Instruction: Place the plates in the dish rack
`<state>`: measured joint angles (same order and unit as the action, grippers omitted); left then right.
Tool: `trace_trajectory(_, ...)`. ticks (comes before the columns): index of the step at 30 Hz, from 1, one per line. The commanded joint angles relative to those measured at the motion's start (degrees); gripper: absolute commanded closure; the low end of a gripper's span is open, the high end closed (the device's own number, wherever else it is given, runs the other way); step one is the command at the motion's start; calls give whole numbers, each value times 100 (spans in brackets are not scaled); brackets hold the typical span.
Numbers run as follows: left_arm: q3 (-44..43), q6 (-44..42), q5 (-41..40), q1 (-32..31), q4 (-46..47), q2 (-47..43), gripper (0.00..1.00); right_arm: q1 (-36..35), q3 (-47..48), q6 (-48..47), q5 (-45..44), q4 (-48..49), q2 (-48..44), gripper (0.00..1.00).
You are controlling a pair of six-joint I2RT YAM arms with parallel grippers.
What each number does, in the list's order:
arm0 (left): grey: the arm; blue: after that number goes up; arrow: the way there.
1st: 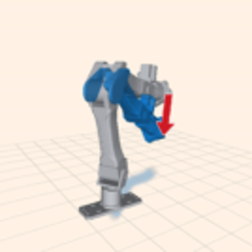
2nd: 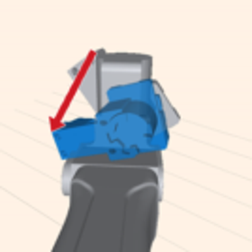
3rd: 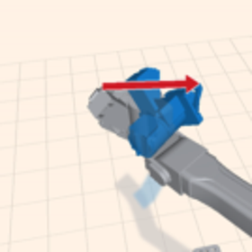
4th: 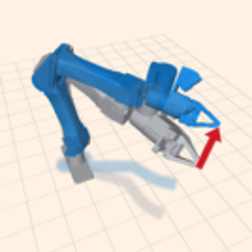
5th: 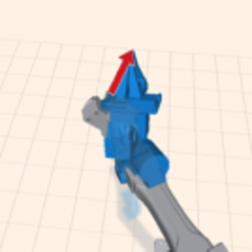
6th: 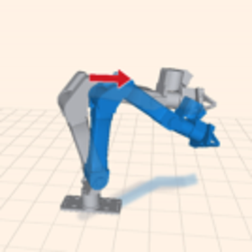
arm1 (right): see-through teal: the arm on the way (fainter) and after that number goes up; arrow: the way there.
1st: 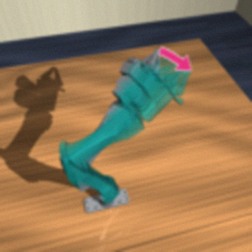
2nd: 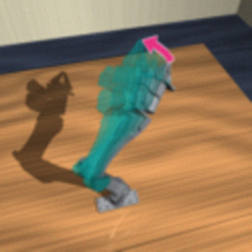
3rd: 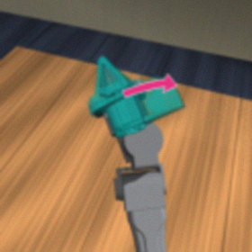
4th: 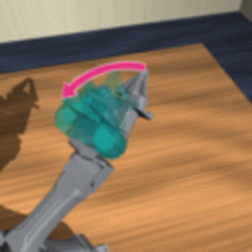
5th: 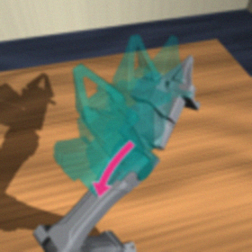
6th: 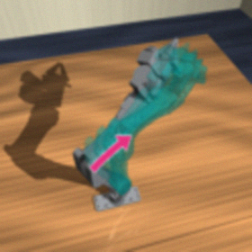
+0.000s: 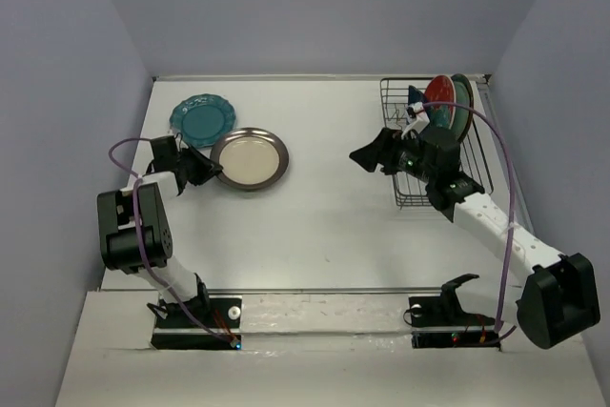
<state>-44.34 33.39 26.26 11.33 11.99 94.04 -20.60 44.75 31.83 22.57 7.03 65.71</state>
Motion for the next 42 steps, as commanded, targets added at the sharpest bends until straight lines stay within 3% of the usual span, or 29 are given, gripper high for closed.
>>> trace_trajectory(1, 293, -175, 299, -237, -285, -718, 94, -199, -107, 270, 64, 571, 134, 19)
trace_trajectory(8, 883, 633, 907, -290, 918, -1765, 94, -549, -143, 929, 2, 993, 748, 15)
trace_trajectory(22, 1094, 1478, 1522, -325, 1569, -3189, 94, -1034, 341, 1281, -95, 1600, 2006, 13)
trace_trajectory(36, 1120, 1794, 1830, -843, 1684, -3858, 94, -1086, 561, 1615, 951, 2611, 2683, 12)
trace_trajectory(40, 1032, 1908, 1821, -1185, 1798, -3858, 94, -1086, 543, 1694, 986, 2768, 2815, 17)
trace_trajectory(41, 980, 1935, 1821, -1421, 1824, -3867, 94, -1086, 543, 1703, 986, 2821, 2850, 20)
trace_trajectory(42, 945, 1970, 1821, -1493, 1877, -3884, 94, -1086, 535, 1747, 969, 2830, 2859, 31)
